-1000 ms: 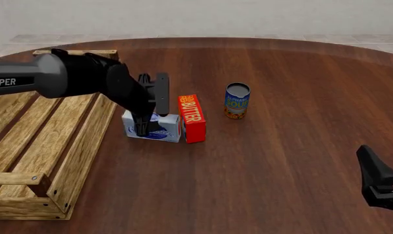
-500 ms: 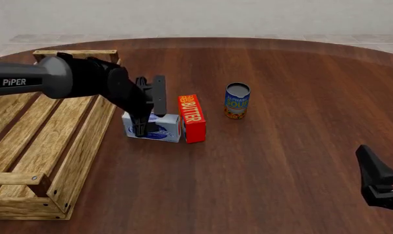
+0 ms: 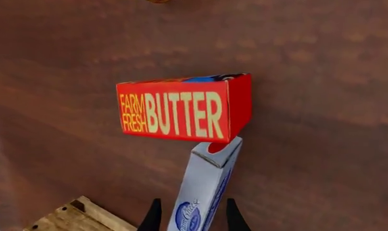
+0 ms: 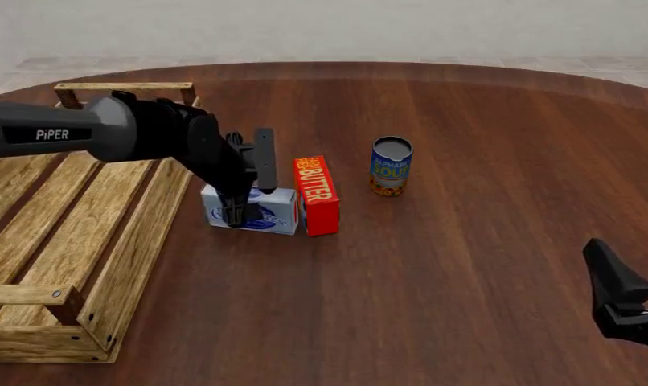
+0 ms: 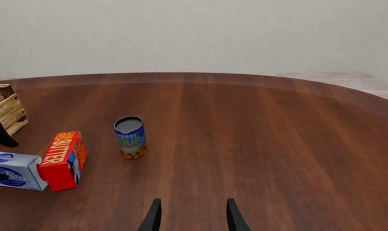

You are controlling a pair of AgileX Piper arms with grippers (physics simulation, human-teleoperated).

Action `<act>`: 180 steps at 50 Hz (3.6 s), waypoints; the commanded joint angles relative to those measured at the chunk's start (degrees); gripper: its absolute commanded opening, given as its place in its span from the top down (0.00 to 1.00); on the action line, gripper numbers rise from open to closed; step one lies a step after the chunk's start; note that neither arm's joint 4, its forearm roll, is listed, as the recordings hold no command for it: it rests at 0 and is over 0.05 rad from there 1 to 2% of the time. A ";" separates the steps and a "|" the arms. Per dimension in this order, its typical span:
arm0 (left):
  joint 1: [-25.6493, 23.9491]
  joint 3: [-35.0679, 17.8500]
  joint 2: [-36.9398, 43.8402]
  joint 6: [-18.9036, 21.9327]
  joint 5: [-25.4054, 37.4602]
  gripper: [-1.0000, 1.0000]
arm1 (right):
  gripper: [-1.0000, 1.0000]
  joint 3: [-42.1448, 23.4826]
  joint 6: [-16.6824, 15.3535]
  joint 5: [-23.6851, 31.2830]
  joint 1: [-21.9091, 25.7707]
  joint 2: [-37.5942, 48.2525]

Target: Pick up the cream cheese and put it in the tray.

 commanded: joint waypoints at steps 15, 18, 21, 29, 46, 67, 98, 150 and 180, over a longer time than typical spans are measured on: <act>-1.65 -2.06 2.11 -3.98 2.11 0.00 | 0.00 0.00 0.19 -0.33 -0.08 0.55; -1.59 -1.60 2.53 -4.32 1.85 0.00 | 0.00 0.00 0.23 -0.34 -0.05 0.57; -1.49 -1.94 2.92 -4.72 2.01 0.00 | 0.00 0.00 0.25 -0.15 -0.18 0.24; -2.02 -2.60 2.93 -5.94 3.60 0.00 | 0.00 0.00 0.17 -0.13 -0.15 0.22; -1.02 -0.65 0.85 -6.49 6.45 1.00 | 0.00 0.00 0.12 0.23 -0.23 -0.40; -1.33 3.32 -5.90 -5.82 8.81 1.00 | 0.00 0.00 -0.06 0.94 -0.10 -1.61; -7.54 7.18 -16.47 -6.94 14.34 1.00 | 0.00 0.01 0.20 1.52 -0.67 -2.57; -7.92 -20.16 -22.62 -27.73 30.70 1.00 | 0.00 0.01 0.55 1.60 -0.56 -2.73; 5.90 -10.40 -36.27 -37.54 27.13 1.00 | 0.00 0.01 0.38 1.98 -2.96 -3.28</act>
